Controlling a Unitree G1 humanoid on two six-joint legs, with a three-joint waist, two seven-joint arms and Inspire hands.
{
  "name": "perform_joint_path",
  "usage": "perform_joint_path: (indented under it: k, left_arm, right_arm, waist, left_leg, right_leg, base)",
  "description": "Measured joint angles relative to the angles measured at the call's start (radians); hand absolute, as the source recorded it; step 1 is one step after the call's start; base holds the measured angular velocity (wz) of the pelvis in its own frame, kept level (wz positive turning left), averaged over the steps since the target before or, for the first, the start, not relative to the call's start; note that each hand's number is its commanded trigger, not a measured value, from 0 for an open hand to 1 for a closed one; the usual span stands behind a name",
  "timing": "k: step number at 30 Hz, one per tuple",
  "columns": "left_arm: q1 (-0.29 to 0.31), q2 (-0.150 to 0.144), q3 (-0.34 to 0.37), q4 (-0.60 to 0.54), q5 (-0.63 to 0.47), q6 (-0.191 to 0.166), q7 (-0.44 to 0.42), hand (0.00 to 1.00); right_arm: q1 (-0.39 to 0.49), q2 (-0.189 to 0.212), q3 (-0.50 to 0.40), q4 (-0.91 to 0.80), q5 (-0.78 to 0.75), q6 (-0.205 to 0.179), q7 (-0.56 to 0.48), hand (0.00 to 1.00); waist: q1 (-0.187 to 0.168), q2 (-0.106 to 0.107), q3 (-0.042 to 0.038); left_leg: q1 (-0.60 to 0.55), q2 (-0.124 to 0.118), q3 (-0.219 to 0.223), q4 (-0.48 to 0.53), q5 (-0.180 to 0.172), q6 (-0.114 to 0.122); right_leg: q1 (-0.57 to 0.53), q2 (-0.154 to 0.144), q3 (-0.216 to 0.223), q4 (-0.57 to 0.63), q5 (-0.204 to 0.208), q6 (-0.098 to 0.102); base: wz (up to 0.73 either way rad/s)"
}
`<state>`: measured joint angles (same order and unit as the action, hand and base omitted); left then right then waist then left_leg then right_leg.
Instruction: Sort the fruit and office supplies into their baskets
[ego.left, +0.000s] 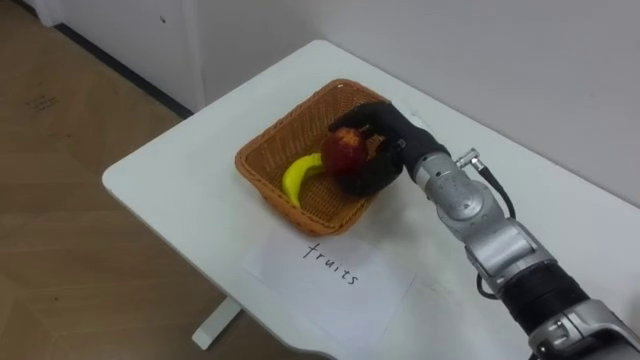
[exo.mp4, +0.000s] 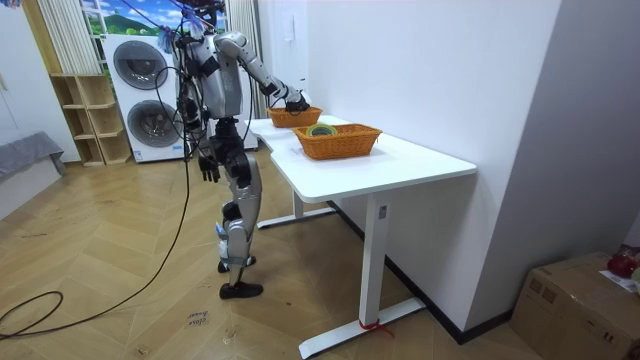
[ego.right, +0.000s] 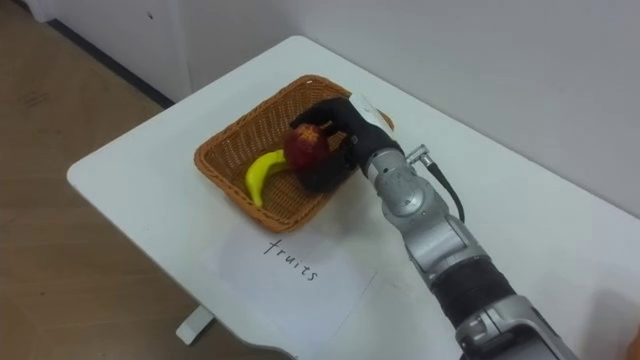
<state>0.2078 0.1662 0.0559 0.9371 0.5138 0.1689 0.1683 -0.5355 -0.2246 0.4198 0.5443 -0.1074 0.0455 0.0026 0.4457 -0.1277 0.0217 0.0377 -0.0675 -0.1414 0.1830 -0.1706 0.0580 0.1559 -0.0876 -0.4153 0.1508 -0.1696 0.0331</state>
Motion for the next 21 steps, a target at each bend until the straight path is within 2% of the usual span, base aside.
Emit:
perform_joint_path:
  k: [1, 2, 3, 4, 8, 12, 21]
  left_arm:
    - [0.0, 0.0, 0.0, 0.002, 0.0, 0.0, -0.001, 0.0]
    - [0.0, 0.0, 0.0, 0.003, 0.0, 0.0, -0.002, 0.0]
    - [0.001, 0.0, 0.0, 0.004, 0.0, 0.0, -0.003, 0.0]
    - [0.001, -0.001, 0.0, 0.004, 0.0, 0.0, -0.003, 0.0]
    - [0.0, -0.001, -0.001, 0.004, 0.0, 0.001, -0.003, 0.0]
    - [0.0, -0.001, -0.002, 0.004, 0.0, 0.003, -0.004, 0.0]
    - [0.002, -0.001, -0.002, 0.004, 0.0, 0.005, -0.004, 0.0]
  right_arm:
    - [0.0, 0.002, 0.0, 0.0, -0.003, 0.0, 0.0, 0.61]
    - [0.0, 0.004, 0.0, 0.0, -0.009, 0.0, 0.0, 0.4]
    - [-0.001, 0.008, 0.0, -0.001, -0.019, 0.0, -0.001, 0.09]
    - [-0.002, 0.008, 0.0, -0.001, -0.022, 0.0, -0.001, 0.0]
    - [-0.003, 0.013, 0.0, -0.001, -0.03, 0.0, -0.002, 0.0]
    - [-0.003, 0.037, 0.001, 0.001, -0.042, 0.0, -0.002, 0.0]
    - [-0.003, 0.038, 0.001, 0.001, -0.051, 0.0, -0.002, 0.0]
  waist:
    - [0.0, 0.001, 0.0003]
    - [0.0, 0.001, 0.0005]
    - [-0.001, 0.001, 0.0007]
    - [-0.001, 0.001, 0.0008]
    - [-0.001, 0.002, 0.0012]
    - [-0.002, 0.004, 0.0028]
    - [-0.002, 0.004, 0.0025]
  left_leg:
    - [0.0, 0.0, 0.0, 0.0, 0.0, 0.0]
    - [0.0, 0.0, 0.0, 0.0, 0.0, 0.0]
    - [0.0, 0.0, 0.0, 0.0, 0.0, 0.0]
    - [0.0, 0.0, 0.0, 0.0, 0.0, 0.0]
    - [0.0, 0.0, 0.0, 0.0, 0.0, 0.0]
    - [0.0, 0.0, 0.0, 0.0, 0.0, 0.0]
    - [-0.001, 0.0, -0.001, 0.001, 0.0, 0.0]
  right_leg:
    - [0.0, 0.0, 0.0, 0.0, 0.0, 0.0]
    - [0.0, 0.0, 0.0, 0.0, 0.0, 0.0]
    - [0.0, 0.0, 0.0, 0.0, 0.0, 0.0]
    - [0.0, 0.0, 0.0, 0.0, 0.0, 0.0]
    - [0.0, 0.0, 0.0, 0.0, 0.0, 0.0]
    - [-0.001, 0.0, 0.0, 0.0, 0.0, 0.0]
    - [-0.001, 0.0, 0.0, 0.0, 0.0, 0.0]
  base:
    - [0.0]
    - [0.0]
    - [0.0]
    - [0.0]
    - [0.0]
    - [0.0]
    - [0.0]
